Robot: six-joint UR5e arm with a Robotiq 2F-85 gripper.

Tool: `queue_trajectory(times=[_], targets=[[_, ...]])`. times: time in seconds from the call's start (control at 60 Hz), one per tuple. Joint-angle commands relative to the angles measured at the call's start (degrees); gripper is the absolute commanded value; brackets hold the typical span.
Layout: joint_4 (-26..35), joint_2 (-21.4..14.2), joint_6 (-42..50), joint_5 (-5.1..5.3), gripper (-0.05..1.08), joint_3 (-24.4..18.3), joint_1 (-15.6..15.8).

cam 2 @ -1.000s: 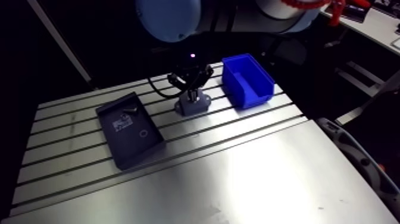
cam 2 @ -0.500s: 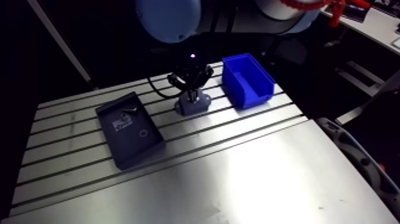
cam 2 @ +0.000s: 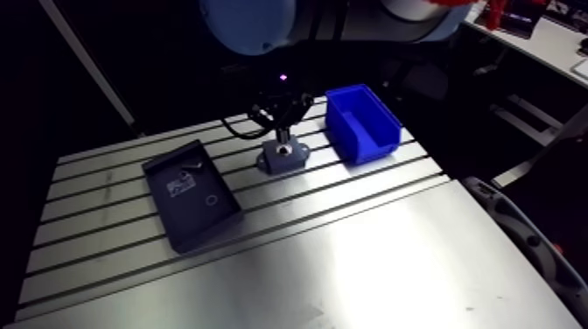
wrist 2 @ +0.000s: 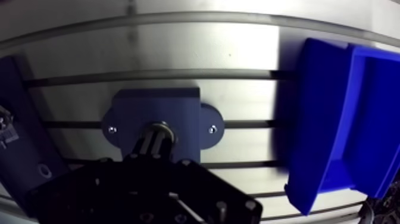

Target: Pick up the bearing and press it into the housing until flush.

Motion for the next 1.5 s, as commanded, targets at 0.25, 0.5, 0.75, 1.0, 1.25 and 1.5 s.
queue_trajectory(times=[0.25,0.5,0.75,1.0,1.25,1.5], targets=[[11.68,-5.29,0.00,0.11,0.28,-3.82,0.33],[23.37,-10.64,0.60,0.20,0.00,-10.33,0.35],[29.10,-15.28,1.85,0.63,0.00,-13.43,1.46],[29.10,-17.24,4.35,-0.24,0.00,-14.13,4.43],[29.03,-17.38,11.25,-0.23,0.00,-14.58,9.14],[29.75,-18.33,14.95,0.02,0.00,-15.67,11.86]])
